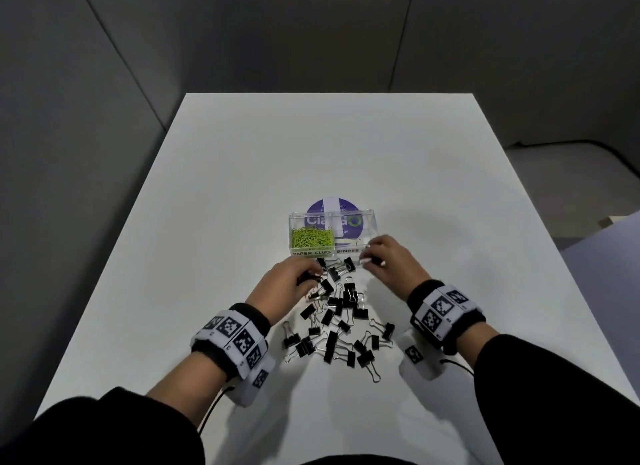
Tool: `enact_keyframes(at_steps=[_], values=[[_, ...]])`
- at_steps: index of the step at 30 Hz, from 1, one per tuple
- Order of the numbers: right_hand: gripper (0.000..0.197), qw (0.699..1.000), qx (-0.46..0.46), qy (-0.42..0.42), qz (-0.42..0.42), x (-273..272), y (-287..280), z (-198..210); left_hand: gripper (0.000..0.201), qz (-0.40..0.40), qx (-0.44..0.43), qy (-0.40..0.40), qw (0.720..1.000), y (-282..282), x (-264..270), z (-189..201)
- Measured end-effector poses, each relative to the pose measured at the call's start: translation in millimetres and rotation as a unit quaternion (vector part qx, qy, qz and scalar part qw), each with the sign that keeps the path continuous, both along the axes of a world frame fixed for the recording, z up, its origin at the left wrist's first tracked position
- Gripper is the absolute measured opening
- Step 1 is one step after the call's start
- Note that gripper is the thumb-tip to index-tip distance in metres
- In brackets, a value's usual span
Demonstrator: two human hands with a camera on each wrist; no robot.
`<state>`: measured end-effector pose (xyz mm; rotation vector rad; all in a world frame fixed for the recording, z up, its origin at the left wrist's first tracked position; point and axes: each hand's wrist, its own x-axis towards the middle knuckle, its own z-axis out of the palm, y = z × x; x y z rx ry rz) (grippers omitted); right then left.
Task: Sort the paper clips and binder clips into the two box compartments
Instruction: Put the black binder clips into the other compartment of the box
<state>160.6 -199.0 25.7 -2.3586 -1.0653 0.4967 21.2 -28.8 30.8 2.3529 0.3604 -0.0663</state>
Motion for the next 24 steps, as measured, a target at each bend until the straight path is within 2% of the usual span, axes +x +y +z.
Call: enact_keyframes(at_steps=[4,8,10,14,19,21,24], values=[[0.022,0.998,0.028,-0.056,-0.026,26.7,29.6,11.0,0.022,0.008,0.062,-0.116,0.991,3.7,9.3,16.7],[0.035,0.995,-0.081,-0.047,0.022,36.8,54.9,6.4,0.022,-0.011,0.098,-0.157,0.983,6.1,26.7,19.1],[0.039,0.992,-0.098,-0.070,0.026,37.2,56.0,5.1,0.023,-0.032,0.115,-0.151,0.981,7.8,39.0,18.0],[0.027,0.994,-0.046,-0.099,-0.025,34.7,29.6,4.9,0.027,-0.064,0.159,-0.106,0.979,5.7,72.6,21.4],[0.022,0.992,-0.109,-0.065,-0.023,26.7,-17.6,-9.4,0.029,-0.134,0.215,-0.060,0.965,-1.6,112.2,15.7],[0.024,0.990,-0.131,-0.038,-0.018,21.9,-30.7,-14.2,0.031,-0.147,0.230,-0.029,0.962,-3.1,119.5,12.1],[0.028,0.986,-0.168,-0.007,0.004,12.6,-41.9,-14.5,0.030,-0.149,0.232,-0.028,0.961,-4.2,116.8,7.7]])
